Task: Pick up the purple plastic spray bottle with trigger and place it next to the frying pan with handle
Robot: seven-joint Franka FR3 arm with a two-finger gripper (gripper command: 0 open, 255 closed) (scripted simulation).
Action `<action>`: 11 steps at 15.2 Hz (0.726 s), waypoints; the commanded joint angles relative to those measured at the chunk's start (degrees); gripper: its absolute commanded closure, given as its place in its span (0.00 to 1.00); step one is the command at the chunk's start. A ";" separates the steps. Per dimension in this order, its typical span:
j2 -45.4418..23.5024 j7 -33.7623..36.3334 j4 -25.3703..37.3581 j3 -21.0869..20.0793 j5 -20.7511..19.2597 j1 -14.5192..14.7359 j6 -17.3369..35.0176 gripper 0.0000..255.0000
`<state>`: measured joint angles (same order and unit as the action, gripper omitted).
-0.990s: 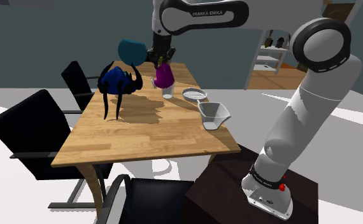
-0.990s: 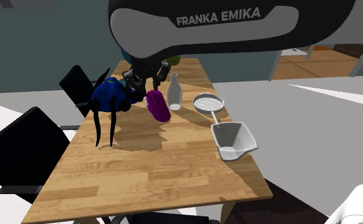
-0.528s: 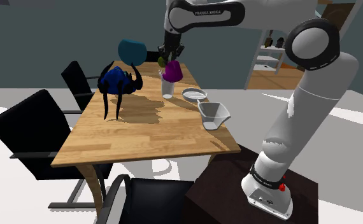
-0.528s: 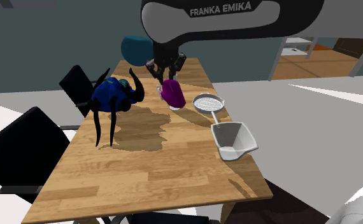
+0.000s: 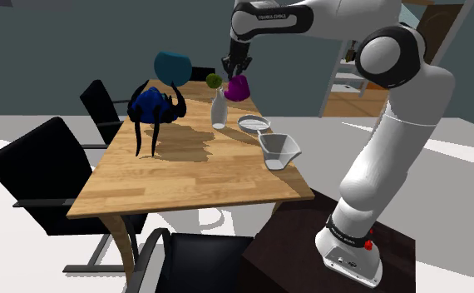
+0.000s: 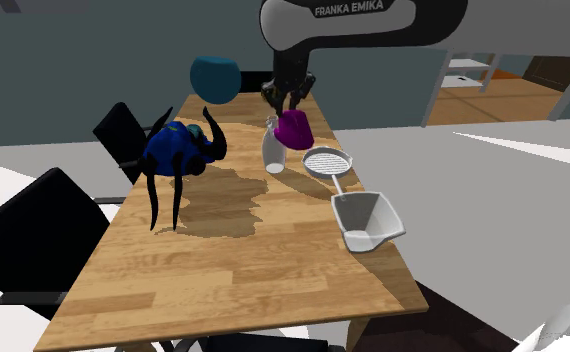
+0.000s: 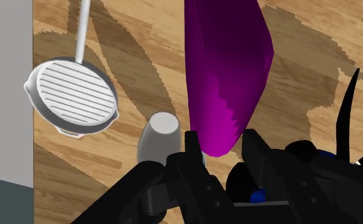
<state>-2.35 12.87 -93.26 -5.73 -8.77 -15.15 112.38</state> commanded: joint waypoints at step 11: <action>-0.29 -0.48 -7.96 0.78 -0.11 -0.85 8.40 1.00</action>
<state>-2.69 12.20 -100.43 -4.93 -8.79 -16.03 120.02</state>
